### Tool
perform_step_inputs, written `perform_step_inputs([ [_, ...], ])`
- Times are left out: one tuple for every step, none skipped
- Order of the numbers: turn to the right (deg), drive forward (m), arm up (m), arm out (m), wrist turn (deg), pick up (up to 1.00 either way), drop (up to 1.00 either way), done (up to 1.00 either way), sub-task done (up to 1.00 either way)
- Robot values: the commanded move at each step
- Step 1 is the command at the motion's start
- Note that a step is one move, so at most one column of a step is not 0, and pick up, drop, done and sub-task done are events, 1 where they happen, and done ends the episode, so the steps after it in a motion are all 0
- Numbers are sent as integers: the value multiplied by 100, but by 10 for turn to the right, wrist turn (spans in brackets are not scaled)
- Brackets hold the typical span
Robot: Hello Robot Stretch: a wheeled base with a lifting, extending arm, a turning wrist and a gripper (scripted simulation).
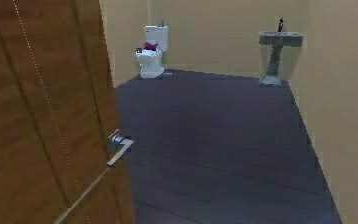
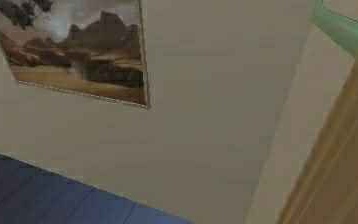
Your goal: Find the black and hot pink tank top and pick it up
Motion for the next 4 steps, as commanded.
perform_step_inputs([
  [180,0,0,0,0,0,0,0,0],
  [0,75,0,0,0,0,0,0,0],
  [-210,0,0,0,0,0,0,0,0],
  [0,100,0,0,0,0,0,0,0],
])
